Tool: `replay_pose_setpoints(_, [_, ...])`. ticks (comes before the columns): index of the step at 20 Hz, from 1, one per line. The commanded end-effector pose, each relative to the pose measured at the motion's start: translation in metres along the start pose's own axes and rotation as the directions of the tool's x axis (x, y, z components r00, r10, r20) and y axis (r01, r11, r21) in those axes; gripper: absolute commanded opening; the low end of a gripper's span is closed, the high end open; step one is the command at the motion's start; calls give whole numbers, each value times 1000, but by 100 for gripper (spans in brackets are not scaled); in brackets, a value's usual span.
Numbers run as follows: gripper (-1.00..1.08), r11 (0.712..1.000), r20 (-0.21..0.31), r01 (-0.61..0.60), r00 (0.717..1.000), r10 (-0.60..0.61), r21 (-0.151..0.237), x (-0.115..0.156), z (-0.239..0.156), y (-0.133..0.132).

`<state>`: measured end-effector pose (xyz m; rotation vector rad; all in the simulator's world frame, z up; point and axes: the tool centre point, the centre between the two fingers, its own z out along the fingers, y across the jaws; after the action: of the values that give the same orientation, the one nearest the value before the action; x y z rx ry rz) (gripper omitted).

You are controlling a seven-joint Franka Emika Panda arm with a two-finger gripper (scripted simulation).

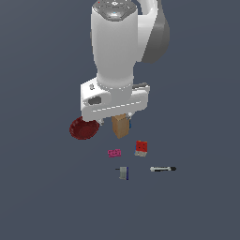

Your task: Pick up a designated object from a clutter of objects.

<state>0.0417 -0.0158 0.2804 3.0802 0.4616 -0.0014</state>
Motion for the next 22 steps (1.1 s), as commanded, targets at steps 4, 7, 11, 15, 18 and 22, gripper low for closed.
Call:
replay_pose_setpoints(4, [100,988,5,155,988,-155,-6,18,24,3])
replay_pose_setpoints(7, [100,971,7,238,971,-238,-8,28,37,5])
replay_pose_setpoints(11, [100,938,10,346,938,-346,-8,40,56,6])
replay_pose_setpoints(15, [100,893,11,450,893,-450,-6,52,75,7])
replay_pose_setpoints(18, [100,852,11,523,852,-523,-4,60,90,8])
replay_pose_setpoints(22, [100,788,9,615,788,-615,-1,70,111,8])
